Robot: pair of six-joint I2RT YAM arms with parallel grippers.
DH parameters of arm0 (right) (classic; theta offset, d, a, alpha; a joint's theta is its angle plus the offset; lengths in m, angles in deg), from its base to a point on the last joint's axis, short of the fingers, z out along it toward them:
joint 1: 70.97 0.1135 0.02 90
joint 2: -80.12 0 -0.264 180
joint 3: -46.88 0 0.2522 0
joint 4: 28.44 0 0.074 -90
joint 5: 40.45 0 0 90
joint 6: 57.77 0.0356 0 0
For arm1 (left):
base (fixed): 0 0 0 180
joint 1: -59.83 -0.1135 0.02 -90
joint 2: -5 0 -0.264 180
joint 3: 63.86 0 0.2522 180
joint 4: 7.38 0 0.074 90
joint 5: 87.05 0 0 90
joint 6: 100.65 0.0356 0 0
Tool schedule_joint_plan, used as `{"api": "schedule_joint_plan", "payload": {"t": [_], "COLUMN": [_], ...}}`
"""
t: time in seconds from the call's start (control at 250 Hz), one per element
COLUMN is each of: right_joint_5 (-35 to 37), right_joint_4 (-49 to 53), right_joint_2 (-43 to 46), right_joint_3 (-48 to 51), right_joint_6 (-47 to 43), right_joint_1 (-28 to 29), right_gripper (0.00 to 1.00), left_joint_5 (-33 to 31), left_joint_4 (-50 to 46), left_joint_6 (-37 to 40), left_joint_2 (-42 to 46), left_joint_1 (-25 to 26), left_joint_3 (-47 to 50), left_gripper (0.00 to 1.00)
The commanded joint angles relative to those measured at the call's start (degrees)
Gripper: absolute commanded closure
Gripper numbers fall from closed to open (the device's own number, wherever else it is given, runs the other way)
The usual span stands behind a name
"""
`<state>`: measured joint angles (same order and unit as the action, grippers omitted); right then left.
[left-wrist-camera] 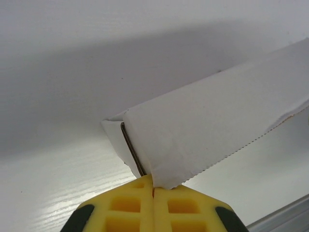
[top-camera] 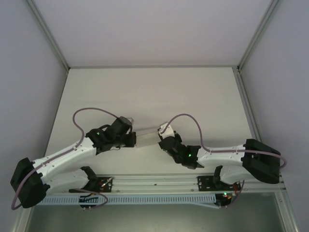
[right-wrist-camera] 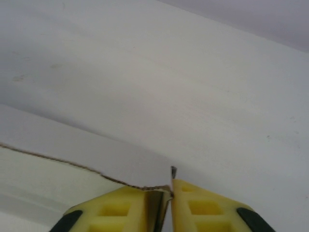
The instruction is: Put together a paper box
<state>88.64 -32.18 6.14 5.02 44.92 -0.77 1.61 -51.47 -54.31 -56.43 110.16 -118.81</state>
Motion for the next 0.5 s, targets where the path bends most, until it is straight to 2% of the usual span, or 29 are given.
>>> {"api": "schedule_joint_plan", "payload": {"t": [0.0, 0.04, 0.12, 0.24, 0.28, 0.339, 0.415, 0.495], "right_joint_5": [-6.76, -7.45, -9.59, -14.42, -16.45, -16.71, -16.59, -16.35], "right_joint_4": [8.22, 8.66, 8.74, 8.51, 8.81, 9.45, 10.66, 12.78], "right_joint_2": [2.36, 3.75, 6.67, 11.03, 12.33, 14.32, 16.64, 18.11], "right_joint_3": [-1.25, -0.99, -0.05, 1.73, 2.01, 1.86, 0.99, -1.08], "right_joint_6": [3.31, 4.43, 5.76, 8.37, 8.99, 10.67, 12.12, 13.01], "right_joint_1": [1.26, 0.96, -0.37, -2.91, -3.85, -4.61, -5.71, -7.37], "right_gripper": [0.73, 0.66, 0.61, 0.44, 0.41, 0.36, 0.26, 0.23], "left_joint_5": [-3.12, -3.65, -4.36, -4.37, -4.24, -4.11, -3.98, -3.97], "left_joint_4": [-3.29, -3.42, -3.35, -2.5, -2.28, -2.1, -2.18, -2.11], "left_joint_6": [-1.91, -1.84, -1.84, -1.43, -1.1, -1.07, -0.64, -0.34], "left_joint_2": [-2.14, -2.03, -2.03, -2.73, -2.94, -3.21, -3.15, -2.8], "left_joint_1": [0.51, 0.49, 0.48, 0.48, 0.55, 0.56, 0.64, 0.58], "left_joint_3": [1.55, 1.38, 1.27, 1.03, 0.89, 0.8, 0.68, 0.72], "left_gripper": [1.0, 1.0, 1.0, 1.0, 1.0, 1.0, 1.0, 1.0]}}
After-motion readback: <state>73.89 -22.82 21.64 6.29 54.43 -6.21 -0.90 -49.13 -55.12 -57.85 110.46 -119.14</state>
